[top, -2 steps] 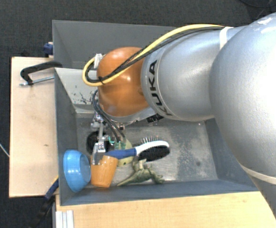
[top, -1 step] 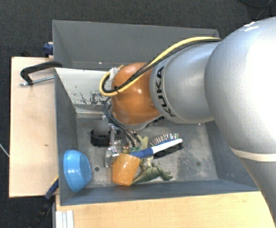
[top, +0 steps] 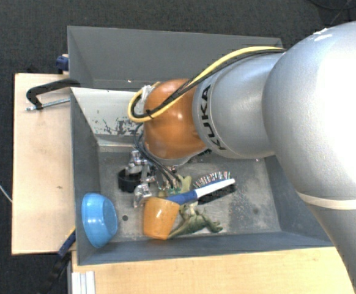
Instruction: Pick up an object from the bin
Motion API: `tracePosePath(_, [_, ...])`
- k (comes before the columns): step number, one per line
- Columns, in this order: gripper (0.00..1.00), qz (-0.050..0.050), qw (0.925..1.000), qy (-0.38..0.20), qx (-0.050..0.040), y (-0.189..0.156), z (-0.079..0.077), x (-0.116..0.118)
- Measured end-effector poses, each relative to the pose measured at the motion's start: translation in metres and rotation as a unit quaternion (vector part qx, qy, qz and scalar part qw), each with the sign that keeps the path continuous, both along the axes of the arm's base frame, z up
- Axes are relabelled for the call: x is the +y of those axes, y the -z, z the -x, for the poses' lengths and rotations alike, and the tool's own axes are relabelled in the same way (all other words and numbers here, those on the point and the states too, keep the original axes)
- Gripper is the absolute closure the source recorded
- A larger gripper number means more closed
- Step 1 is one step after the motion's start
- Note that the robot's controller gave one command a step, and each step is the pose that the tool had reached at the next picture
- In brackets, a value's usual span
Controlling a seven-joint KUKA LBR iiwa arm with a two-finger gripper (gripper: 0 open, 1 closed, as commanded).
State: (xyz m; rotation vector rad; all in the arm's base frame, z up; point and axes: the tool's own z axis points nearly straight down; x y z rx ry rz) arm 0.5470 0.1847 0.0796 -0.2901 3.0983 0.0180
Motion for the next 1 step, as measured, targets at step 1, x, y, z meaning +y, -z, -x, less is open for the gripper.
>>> tracePosePath(1, [1.0, 0.008, 0.9897, -0.143, 0.0057, -0.173, -0.004, -0.0164])
